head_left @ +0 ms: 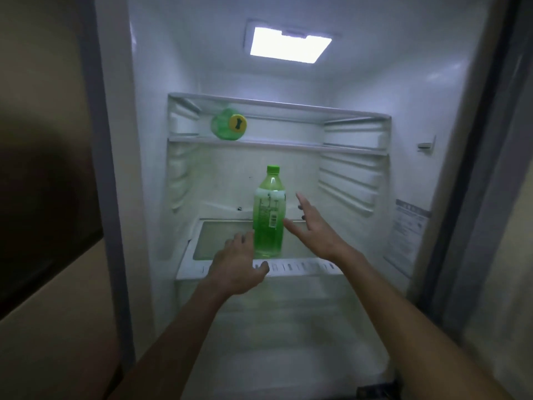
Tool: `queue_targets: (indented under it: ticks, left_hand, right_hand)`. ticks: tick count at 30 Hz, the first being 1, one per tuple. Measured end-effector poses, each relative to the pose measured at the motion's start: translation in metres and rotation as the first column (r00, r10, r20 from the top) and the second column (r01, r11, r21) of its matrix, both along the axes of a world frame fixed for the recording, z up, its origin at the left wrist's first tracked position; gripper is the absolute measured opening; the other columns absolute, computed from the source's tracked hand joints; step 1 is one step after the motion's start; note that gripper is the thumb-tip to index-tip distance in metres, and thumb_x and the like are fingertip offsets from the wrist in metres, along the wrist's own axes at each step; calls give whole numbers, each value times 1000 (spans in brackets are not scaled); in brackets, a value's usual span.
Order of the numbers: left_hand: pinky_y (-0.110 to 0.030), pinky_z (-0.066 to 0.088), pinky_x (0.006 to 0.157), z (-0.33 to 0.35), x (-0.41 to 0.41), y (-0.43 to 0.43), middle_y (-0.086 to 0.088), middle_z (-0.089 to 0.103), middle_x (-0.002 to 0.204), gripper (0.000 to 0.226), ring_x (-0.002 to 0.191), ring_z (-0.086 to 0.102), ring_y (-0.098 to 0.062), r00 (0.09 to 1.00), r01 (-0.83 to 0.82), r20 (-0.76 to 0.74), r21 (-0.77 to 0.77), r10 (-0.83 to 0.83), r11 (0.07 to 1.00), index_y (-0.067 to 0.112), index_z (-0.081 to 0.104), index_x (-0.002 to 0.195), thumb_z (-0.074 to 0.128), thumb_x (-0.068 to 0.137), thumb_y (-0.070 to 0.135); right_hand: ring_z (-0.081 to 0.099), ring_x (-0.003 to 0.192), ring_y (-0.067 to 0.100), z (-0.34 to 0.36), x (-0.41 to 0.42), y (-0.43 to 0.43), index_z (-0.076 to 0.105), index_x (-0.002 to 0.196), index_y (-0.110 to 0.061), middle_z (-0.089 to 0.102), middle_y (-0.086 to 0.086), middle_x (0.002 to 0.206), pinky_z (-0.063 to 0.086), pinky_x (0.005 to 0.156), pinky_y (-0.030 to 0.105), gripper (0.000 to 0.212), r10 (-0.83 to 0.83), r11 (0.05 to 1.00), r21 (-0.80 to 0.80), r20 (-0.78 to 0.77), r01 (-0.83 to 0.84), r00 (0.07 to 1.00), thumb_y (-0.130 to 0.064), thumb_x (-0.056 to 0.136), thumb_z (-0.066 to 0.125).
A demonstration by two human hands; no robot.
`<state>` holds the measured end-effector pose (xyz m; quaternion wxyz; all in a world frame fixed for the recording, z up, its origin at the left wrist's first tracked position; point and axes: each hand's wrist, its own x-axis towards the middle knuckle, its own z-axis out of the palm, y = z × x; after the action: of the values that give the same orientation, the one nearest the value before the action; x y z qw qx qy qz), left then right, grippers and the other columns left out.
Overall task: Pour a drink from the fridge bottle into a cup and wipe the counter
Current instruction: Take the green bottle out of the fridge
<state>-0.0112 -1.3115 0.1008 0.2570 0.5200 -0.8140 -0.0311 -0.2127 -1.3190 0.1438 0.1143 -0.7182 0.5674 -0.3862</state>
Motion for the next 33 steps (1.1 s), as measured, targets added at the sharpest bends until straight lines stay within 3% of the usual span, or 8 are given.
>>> queue_targets:
  ticks: [3, 8, 11, 17, 22, 27, 30, 33]
  left_hand:
    - [-47, 45, 100, -1, -9, -17, -7, 42, 142, 86, 125, 45, -27, 997, 29, -77, -30, -32, 999, 19, 14, 154, 60, 86, 46]
    - [-45, 49, 94, -8, -29, -38, -8, 40, 139, 105, 118, 48, -25, 989, 16, -147, -93, -29, 996, 27, -12, 155, 62, 83, 48]
    - [-43, 50, 89, -12, -38, -45, -10, 36, 138, 109, 114, 50, -28, 983, 3, -182, -133, -27, 991, 26, -19, 154, 60, 82, 50]
    - [-42, 46, 92, -16, -45, -56, -14, 32, 143, 113, 117, 50, -31, 985, -69, -165, -169, 41, 983, 18, -23, 153, 57, 83, 56]
    - [-49, 48, 98, -16, -35, -69, -17, 38, 146, 117, 124, 51, -34, 955, -77, -291, -71, 53, 995, 21, -25, 152, 61, 83, 57]
    - [-54, 49, 100, -13, -18, -78, -9, 49, 144, 121, 121, 59, -27, 906, 73, -423, 77, -33, 994, 46, -32, 143, 60, 67, 66]
    - [-52, 51, 99, -14, -10, -84, -4, 53, 144, 121, 118, 63, -20, 870, 177, -483, 109, -104, 978, 58, -33, 137, 64, 65, 62]
    - [-47, 53, 99, -12, -7, -84, 0, 57, 140, 121, 113, 66, -12, 841, 247, -521, 127, -147, 961, 53, -28, 142, 68, 69, 52]
  right_hand:
    - [27, 147, 26, 5, 0, -22, 5, 157, -35, 17, 5, 164, 31, 115, 55, 84, 27, 1000, -7, 43, -27, 999, -58, 93, 54]
    - [19, 150, 19, 7, -2, -62, 9, 156, -38, 12, -3, 165, 24, 119, 55, 98, 81, 996, 15, 210, -86, 974, -84, 77, 42]
    - [27, 145, 12, 7, 0, -83, 13, 157, -35, 18, -3, 164, 27, 118, 44, 83, 175, 983, 0, 339, -186, 924, -72, 88, 42]
    - [60, 116, 5, -3, 9, -97, 32, 148, -33, 53, -7, 135, 52, 87, 20, 60, 301, 952, -86, 438, -294, 847, -49, 94, 53]
    - [60, 110, 17, -10, 7, -93, 41, 141, -40, 54, 4, 129, 55, 86, 28, 62, 278, 954, -201, 326, -221, 903, -55, 83, 61]
    - [58, 112, 21, -14, 8, -87, 39, 140, -46, 49, 7, 127, 59, 86, 33, 64, 303, 941, -230, 258, -246, 917, -50, 82, 68]
    - [57, 116, 12, -18, 11, -85, 31, 144, -45, 42, -2, 140, 58, 83, 27, 71, 346, 935, -188, 278, -302, 896, -33, 88, 73]
    - [59, 114, -1, -24, 18, -86, 20, 150, -44, 37, -30, 142, 59, 84, 29, 87, 344, 934, -194, 258, -300, 903, -22, 86, 76]
